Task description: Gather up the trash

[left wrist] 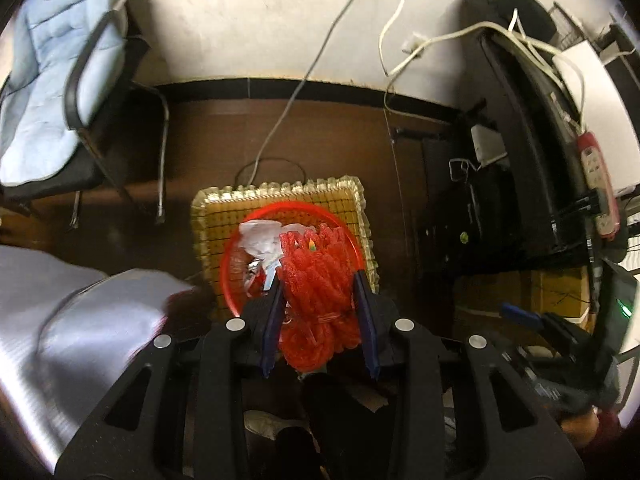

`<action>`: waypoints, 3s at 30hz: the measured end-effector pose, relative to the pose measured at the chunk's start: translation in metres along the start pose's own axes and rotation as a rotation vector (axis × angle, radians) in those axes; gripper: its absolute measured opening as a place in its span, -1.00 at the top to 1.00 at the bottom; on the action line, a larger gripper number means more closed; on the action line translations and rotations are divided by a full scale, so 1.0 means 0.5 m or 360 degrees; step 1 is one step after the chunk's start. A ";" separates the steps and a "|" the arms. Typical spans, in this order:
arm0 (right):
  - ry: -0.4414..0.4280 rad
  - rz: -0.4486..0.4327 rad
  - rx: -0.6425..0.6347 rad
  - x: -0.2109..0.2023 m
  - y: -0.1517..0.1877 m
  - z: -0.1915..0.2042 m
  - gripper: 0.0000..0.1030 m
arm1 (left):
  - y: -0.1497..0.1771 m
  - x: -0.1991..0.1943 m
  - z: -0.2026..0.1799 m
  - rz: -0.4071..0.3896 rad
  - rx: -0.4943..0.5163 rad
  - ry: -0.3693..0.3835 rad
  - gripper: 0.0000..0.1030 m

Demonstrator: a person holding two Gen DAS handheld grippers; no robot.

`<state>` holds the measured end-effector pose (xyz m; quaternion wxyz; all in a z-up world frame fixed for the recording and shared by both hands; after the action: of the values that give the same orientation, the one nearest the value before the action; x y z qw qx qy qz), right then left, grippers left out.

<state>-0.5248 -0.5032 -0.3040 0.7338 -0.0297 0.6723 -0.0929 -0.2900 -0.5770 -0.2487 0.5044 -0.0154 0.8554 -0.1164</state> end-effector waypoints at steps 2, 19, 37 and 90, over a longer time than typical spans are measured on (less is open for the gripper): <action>0.0000 0.0009 0.0027 0.010 0.015 -0.013 -0.40 | -0.003 0.043 0.006 0.0029 0.0000 -0.0032 0.24; -0.0025 -0.0046 -0.0063 -0.029 -0.003 0.058 -0.40 | 0.008 -0.015 0.012 -0.0052 -0.0045 -0.0241 -0.42; 0.0125 -0.0258 -0.0216 -0.291 0.039 0.223 -0.76 | 0.179 -0.334 -0.068 -0.0385 0.0045 -0.0459 -0.74; 0.0267 -0.0218 -0.0282 -0.304 0.083 0.266 -0.76 | 0.218 -0.337 -0.080 -0.0312 0.0137 -0.0422 -0.74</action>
<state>-0.4008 -0.4465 -0.1496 0.6615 -0.1323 0.7332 -0.0853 -0.2320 -0.4396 -0.1089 0.5993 -0.0925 0.7699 -0.1986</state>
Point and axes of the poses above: each gripper's, at about its wrist camera, not at the fingertips, and x roughly the way its jaws point, z to its left, y to its underside, the point moved 1 cm from there along x, roughly the way its jaws point, and after that the axes turned 15 degrees about y, right-handed, at the moved point
